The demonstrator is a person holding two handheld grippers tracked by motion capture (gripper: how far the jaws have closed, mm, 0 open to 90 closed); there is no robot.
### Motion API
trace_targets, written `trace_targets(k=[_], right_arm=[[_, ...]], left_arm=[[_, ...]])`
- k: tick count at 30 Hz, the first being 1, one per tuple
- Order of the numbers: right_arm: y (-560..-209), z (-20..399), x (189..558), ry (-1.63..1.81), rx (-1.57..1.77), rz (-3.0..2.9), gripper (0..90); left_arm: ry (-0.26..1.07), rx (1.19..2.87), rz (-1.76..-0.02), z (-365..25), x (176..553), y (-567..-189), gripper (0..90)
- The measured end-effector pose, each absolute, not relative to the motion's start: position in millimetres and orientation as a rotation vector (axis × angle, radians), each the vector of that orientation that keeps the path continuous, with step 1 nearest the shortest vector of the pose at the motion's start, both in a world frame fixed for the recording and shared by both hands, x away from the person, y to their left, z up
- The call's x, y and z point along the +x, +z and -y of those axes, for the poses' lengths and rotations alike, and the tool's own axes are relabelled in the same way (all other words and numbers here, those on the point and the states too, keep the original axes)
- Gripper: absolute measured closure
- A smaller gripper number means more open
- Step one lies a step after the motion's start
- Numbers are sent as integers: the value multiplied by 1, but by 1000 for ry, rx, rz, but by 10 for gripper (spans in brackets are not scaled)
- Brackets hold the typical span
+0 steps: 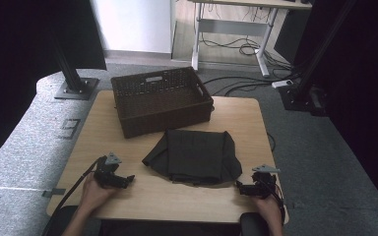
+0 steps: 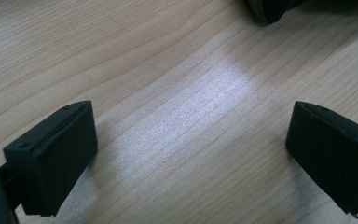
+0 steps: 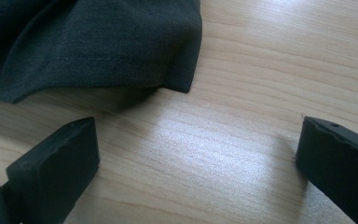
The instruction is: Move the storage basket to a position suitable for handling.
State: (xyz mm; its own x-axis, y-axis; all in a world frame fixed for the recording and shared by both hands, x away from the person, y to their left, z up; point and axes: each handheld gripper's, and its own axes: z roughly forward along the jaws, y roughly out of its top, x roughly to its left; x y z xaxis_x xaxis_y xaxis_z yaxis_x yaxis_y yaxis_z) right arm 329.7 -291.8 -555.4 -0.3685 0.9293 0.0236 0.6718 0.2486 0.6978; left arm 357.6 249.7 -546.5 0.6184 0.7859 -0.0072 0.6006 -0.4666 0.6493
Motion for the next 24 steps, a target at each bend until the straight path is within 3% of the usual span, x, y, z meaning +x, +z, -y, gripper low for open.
trace_targets(k=[10,24], right_arm=[[-551,292,330,907,1467,-2166,4],[-525,283,338,986,1419,-2171,105]], left_arm=[[352,2187,-1061,-249,361,-534,69],[355,2184,-969,-228,380,-508,112]])
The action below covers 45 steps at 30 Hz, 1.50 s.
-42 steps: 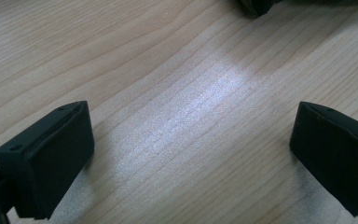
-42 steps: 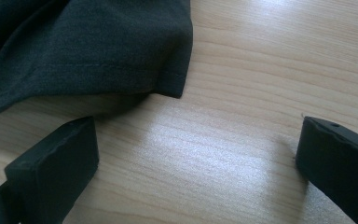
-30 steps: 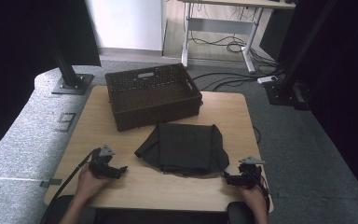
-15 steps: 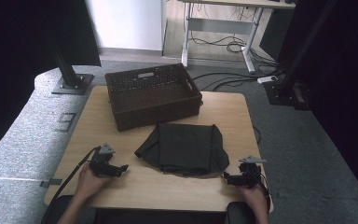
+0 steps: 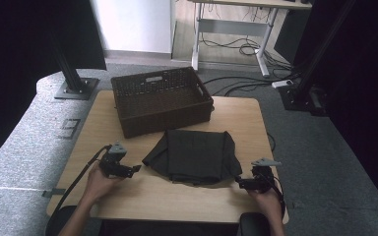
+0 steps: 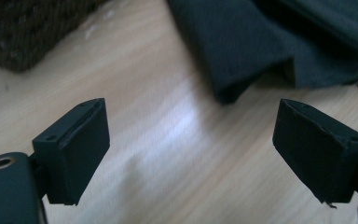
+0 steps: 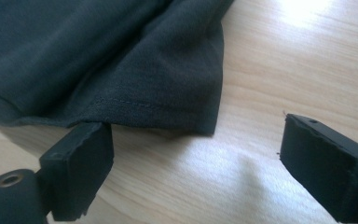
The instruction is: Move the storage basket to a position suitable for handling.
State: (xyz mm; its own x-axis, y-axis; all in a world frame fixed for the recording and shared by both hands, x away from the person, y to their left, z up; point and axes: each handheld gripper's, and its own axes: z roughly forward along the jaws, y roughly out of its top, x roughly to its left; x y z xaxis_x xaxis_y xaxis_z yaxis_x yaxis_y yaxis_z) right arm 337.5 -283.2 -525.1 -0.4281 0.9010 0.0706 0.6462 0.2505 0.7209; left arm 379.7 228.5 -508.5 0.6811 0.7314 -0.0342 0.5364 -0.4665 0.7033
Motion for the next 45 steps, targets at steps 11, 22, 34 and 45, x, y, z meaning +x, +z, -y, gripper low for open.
trace_targets(k=[11,22,34,45], right_arm=[[-500,286,341,1047,1392,-2181,127],[-493,284,366,1024,1409,-2190,156],[-494,270,415,1017,1431,-2192,325],[-518,258,455,912,1484,-2218,508]], left_arm=[[333,2173,-930,-206,406,-495,141],[347,2176,-910,-179,434,-489,168],[319,2179,-916,-158,469,-498,253],[330,2286,-941,-148,485,-529,394]])
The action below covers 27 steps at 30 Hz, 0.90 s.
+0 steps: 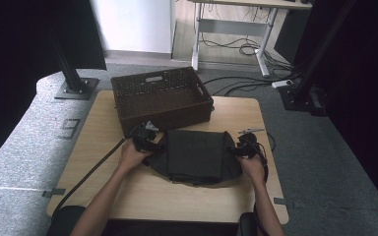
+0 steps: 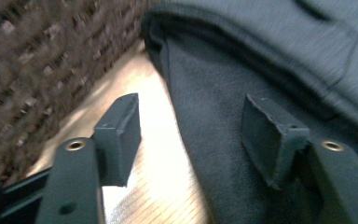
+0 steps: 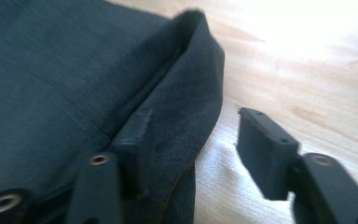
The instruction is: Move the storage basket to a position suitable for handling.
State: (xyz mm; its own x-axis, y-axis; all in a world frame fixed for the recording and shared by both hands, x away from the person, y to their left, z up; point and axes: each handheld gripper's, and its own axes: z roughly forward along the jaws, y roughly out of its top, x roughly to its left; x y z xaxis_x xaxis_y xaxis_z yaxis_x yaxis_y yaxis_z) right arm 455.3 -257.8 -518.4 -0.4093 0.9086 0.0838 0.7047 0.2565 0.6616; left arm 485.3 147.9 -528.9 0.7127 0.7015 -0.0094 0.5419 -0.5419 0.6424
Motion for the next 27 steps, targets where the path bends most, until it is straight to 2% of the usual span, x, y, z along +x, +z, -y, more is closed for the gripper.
trace_targets(k=[2,4,5,6,7,9,27], right_arm=[[-522,257,457,909,1484,-2232,537],[-527,255,457,913,1478,-2249,611],[-530,252,456,921,1465,-2271,704],[-530,252,456,921,1465,-2271,704],[-532,251,455,929,1458,-2283,738],[-535,249,453,938,1446,-2302,794],[-536,229,413,975,1327,-2419,795]], left_arm=[[315,2296,-938,-147,485,-533,424],[305,2292,-918,-146,484,-534,543],[302,2289,-915,-145,483,-534,658],[298,2287,-911,-144,483,-534,701],[309,2291,-908,-143,482,-534,701],[315,2295,-899,-143,480,-534,780],[251,2271,-894,-180,432,-536,780]])
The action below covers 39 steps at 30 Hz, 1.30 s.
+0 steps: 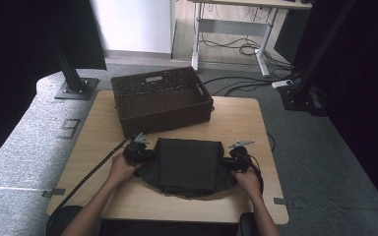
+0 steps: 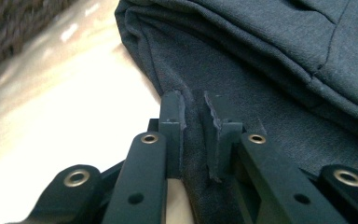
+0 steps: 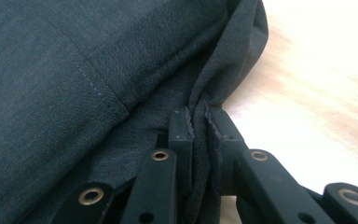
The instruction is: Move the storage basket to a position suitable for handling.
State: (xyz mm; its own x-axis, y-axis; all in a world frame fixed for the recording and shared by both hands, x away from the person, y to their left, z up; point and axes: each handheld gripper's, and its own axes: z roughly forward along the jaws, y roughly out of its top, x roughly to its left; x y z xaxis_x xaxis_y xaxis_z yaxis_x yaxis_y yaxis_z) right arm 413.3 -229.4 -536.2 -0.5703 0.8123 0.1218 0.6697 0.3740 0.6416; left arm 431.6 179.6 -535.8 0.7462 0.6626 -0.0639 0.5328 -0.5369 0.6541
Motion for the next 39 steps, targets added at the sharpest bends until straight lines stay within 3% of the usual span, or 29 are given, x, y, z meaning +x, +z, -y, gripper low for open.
trace_targets(k=[22,39], right_arm=[[-537,198,352,1046,1175,-2553,786],[-536,192,306,1053,1117,-2625,774]], left_arm=[[219,2281,-903,-223,348,-534,763],[243,2315,-879,-228,297,-532,718]])
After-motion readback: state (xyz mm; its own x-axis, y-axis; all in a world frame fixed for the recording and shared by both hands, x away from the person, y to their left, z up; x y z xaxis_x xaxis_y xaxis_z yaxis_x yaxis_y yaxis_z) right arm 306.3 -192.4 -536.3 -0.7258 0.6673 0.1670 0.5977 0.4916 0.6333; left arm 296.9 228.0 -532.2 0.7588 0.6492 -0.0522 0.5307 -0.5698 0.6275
